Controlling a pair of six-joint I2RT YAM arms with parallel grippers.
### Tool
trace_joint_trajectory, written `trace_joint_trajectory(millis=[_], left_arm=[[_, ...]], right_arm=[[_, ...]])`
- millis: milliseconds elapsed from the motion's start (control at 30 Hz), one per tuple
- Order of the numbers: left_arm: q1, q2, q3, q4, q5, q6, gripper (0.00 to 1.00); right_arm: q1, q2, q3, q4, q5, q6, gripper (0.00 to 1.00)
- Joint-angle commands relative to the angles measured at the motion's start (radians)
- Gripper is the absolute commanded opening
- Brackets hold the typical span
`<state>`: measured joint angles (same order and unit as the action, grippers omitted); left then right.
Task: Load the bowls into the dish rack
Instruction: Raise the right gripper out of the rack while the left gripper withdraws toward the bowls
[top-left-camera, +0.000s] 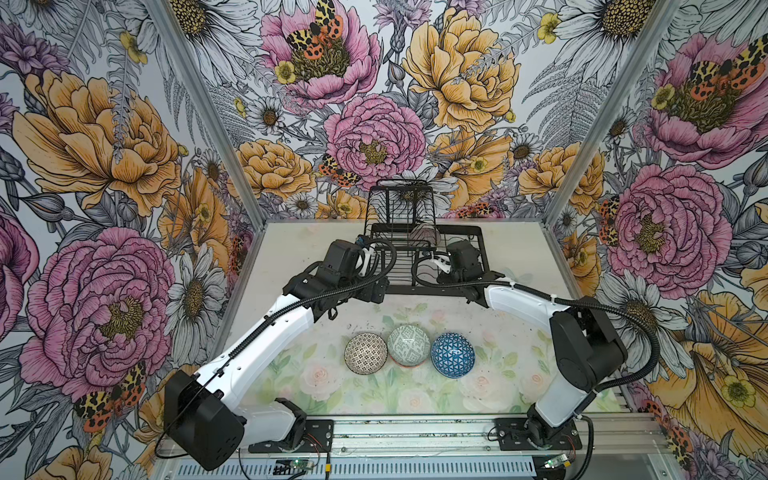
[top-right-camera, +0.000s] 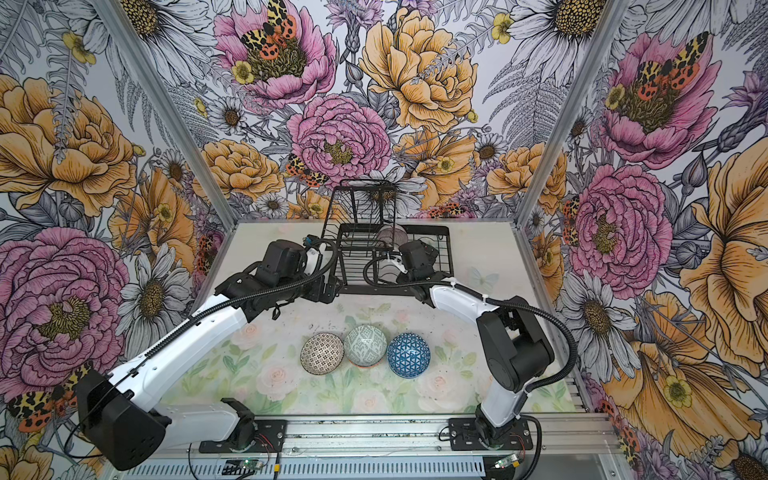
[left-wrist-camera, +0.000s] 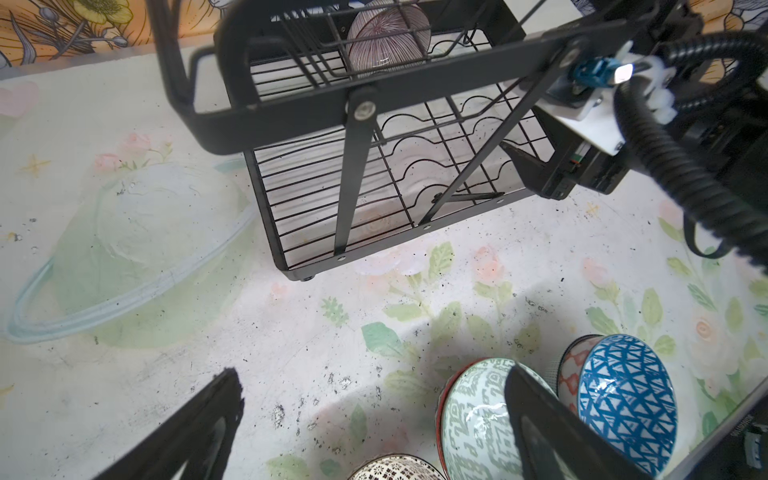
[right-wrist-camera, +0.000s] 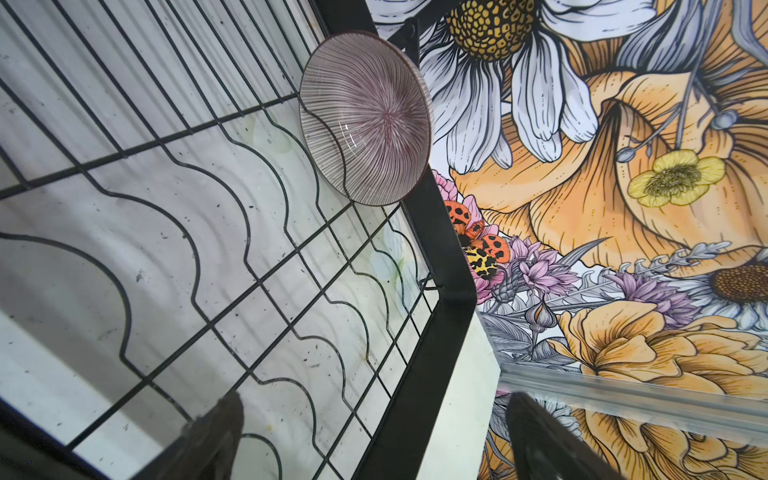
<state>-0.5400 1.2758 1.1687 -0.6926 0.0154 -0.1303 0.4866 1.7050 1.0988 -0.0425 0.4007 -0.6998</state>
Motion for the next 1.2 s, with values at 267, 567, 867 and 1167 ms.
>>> trace_joint_trajectory(millis=[267, 567, 867, 1167], left_arm=[[0.012, -0.02, 0.025, 0.003, -0.01, 0.006, 0.99], [0.012, -0.021, 0.027, -0.011, -0.012, 0.011, 0.99], [0.025, -0.005, 0.015, -0.026, 0.011, 0.019, 0.99], [0.006, -0.031, -0.02, -0.068, 0.014, 0.009, 0.99]], right_arm=[[-0.036, -0.022, -0.067, 0.005, 0.073, 0.036, 0.99], [-0.067, -0.068, -0.112, -0.01, 0.096, 0.115, 0.99], [-0.087, -0.199, -0.158, -0.094, 0.046, 0.274, 1.0], [-0.094, -0.349, -0.102, -0.254, -0.173, 0.544, 0.99]])
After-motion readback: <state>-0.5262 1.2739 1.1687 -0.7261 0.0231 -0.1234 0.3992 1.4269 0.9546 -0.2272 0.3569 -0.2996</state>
